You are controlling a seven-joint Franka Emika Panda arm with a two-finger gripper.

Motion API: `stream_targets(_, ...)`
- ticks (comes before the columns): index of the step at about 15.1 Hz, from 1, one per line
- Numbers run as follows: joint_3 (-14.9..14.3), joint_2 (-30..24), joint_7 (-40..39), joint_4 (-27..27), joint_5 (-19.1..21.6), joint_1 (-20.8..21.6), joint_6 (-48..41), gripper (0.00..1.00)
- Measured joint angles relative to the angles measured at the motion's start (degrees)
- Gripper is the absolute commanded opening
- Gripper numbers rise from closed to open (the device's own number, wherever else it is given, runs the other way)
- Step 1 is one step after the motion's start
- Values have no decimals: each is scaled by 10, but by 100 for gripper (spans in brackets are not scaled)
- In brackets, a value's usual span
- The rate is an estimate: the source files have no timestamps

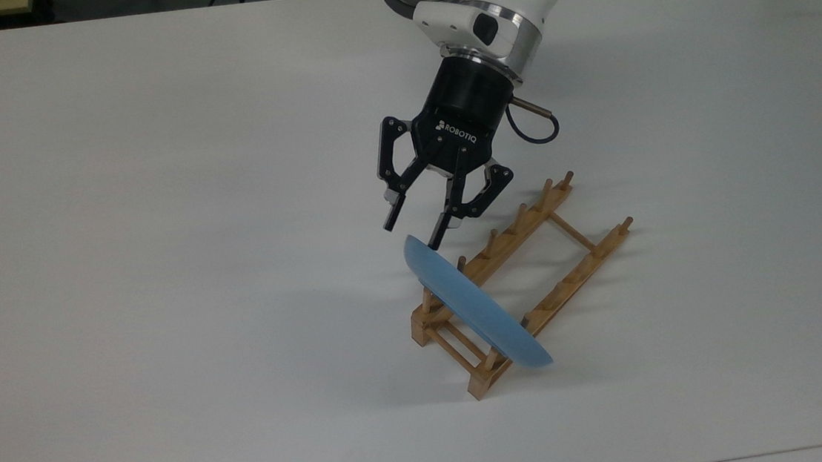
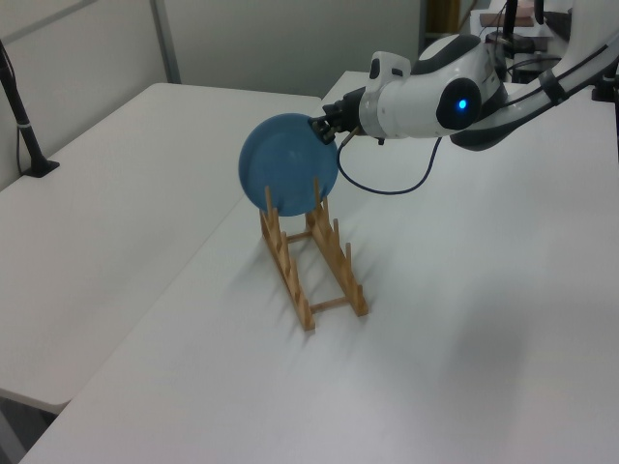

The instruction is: Place plate in plate rack

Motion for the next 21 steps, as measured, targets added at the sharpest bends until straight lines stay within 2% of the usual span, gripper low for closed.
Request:
stream_targets(6,-1,-3,8,5,4,-2,-1,100)
stream_targets(8,-1,-10,12,16,34,-3,-1,100)
stream_targets(11,-2,-36,3,31,147,-3,-1,100)
stream_targets(13,-3,-58,-32,32,249,-4,-1,100)
stream_targets(17,-6,-100,-168,33,477,-11,-52,100)
stream_targets(21,-10,-155,-324,41,686,-32,-187,100)
